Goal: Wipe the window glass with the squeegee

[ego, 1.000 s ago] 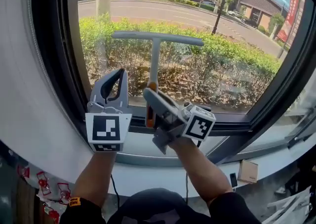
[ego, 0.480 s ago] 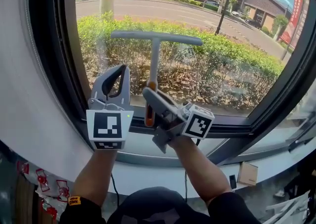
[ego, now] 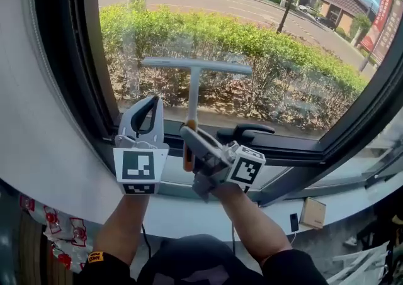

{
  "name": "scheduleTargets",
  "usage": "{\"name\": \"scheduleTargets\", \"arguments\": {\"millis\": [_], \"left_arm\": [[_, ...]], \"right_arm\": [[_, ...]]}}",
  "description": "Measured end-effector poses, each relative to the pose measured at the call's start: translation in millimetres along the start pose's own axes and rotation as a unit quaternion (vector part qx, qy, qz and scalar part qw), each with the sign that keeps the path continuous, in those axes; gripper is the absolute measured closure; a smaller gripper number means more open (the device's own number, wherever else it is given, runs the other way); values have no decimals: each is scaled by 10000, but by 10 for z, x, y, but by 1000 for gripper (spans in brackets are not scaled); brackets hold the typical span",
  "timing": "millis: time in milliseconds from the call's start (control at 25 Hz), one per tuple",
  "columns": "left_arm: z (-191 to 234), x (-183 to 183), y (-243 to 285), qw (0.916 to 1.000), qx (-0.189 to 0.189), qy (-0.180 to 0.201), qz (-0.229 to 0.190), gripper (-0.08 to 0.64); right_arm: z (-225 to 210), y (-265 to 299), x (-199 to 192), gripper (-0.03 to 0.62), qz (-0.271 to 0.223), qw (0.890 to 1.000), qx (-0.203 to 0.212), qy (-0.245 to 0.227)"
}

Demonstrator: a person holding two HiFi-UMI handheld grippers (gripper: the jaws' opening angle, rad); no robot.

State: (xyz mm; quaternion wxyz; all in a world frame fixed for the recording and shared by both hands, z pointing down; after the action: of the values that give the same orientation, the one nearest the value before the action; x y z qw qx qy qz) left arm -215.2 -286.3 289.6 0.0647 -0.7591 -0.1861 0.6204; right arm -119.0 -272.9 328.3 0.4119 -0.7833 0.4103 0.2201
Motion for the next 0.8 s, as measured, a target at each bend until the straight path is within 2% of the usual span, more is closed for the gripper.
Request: {"name": "scheduleTargets", "arguments": {"millis": [160, 440, 680, 800], "left_arm": [[-33, -291, -112, 9995, -38, -110, 277, 545], [-133, -694, -254, 9965, -46, -384, 747, 545], [-212, -947, -368, 9937, -149, -352, 1054, 545], [-274, -1003, -386, 9924, -150, -478, 1121, 545]], "right_arm": [[-113, -110, -245, 546, 75, 9997, -135, 204], [-379, -373, -588, 545, 199, 9971, -601, 415], [-520, -563, -810, 545, 247, 9942, -858, 607], [-576, -657, -893, 545, 266, 9925, -975, 685]]}}
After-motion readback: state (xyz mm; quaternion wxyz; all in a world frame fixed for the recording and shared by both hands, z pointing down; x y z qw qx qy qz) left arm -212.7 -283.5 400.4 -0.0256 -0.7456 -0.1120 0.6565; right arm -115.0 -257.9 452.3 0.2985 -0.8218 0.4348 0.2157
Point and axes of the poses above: the fingertips, and each gripper's own axes: y forward along the fingers, z to its left, x out of its top, the point moved 3 cm from there along -y, backward along the fingers, and after that the axes turned 6 degrees about -z, right-handed, at the moved point
